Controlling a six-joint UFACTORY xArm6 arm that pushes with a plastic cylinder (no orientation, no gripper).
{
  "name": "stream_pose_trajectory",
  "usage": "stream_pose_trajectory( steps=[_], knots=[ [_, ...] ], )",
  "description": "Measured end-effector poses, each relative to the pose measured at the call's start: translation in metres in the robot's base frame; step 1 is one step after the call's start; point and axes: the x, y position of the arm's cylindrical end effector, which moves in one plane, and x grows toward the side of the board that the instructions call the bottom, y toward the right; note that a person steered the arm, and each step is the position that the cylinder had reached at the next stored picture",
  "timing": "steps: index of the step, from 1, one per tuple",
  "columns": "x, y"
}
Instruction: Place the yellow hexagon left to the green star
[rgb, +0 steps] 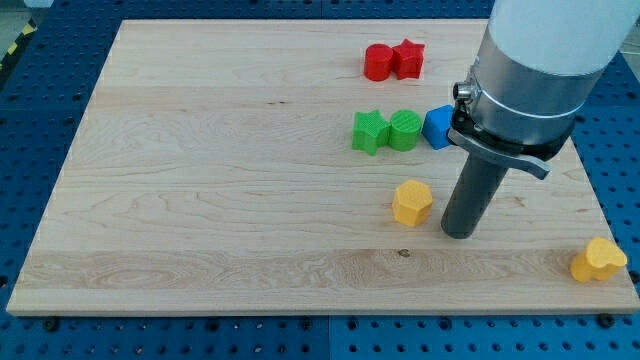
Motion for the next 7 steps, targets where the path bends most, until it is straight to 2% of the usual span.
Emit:
stream_pose_trajectory(
  steps=[4, 6, 7],
  knots=[
    [-0.001, -0.042],
    [-0.005, -0.018],
    [-0.035, -0.029]
  ],
)
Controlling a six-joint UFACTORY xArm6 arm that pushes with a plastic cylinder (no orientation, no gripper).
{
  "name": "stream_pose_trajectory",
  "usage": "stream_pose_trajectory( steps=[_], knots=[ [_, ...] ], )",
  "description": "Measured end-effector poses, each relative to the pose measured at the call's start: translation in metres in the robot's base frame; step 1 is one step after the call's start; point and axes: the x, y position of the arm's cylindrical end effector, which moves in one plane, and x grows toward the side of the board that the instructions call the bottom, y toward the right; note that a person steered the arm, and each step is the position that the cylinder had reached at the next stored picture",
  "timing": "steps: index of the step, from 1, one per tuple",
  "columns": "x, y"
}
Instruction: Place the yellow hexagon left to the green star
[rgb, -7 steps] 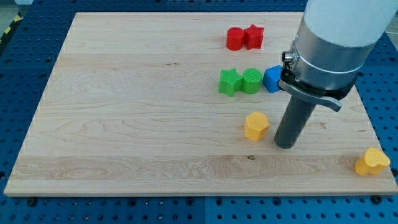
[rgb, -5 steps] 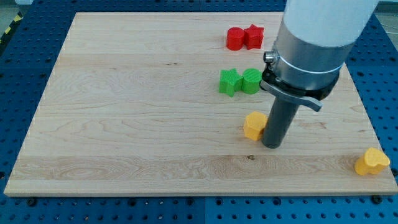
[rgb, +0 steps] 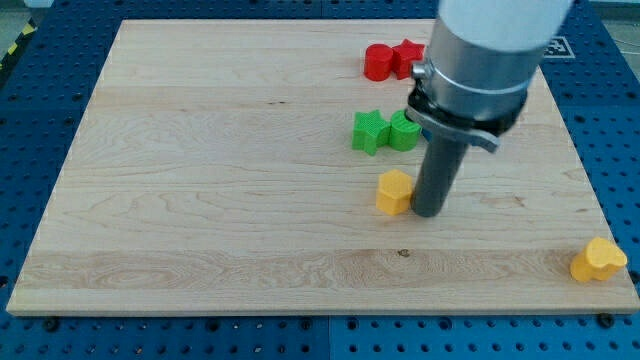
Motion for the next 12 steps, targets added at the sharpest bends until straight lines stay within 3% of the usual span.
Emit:
stream_pose_trajectory(
  steps=[11, 12],
  knots=[
    [0.016, -0.082],
    [-0.013, -0.082]
  ],
)
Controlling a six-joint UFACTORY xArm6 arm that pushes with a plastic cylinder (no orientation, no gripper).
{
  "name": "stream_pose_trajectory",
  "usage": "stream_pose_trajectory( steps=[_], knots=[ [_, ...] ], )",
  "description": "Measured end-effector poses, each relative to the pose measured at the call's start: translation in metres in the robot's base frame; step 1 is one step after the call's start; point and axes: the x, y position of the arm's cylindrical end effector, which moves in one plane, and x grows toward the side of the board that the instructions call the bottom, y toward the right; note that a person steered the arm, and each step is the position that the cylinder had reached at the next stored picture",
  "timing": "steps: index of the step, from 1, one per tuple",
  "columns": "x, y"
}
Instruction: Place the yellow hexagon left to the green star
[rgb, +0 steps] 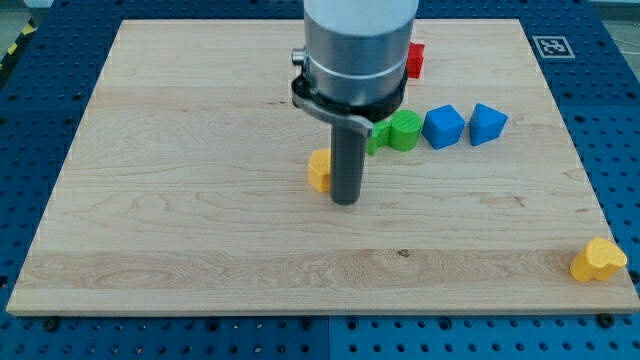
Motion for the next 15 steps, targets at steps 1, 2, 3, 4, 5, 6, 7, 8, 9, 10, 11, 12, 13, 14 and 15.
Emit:
stream_pose_trajectory(
  steps=[1, 2, 3, 4, 5, 6, 7, 8, 9, 10, 11, 12, 13, 14, 15],
  knots=[
    [-0.004, -0.008],
    [-0.004, -0.021],
    [-0.004, -0.021],
    [-0.004, -0.027],
    [-0.022, -0.038],
    [-0.026, -0.038],
    [-0.026, -0.040],
    [-0.026, -0.046],
    [-0.026, -0.046],
    [-0.026, -0.047],
    [-0.027, -0.049],
    [-0.029, -0.049],
    [-0.029, -0.048],
    [-0.032, -0.047],
    [-0.041, -0.047]
  ],
)
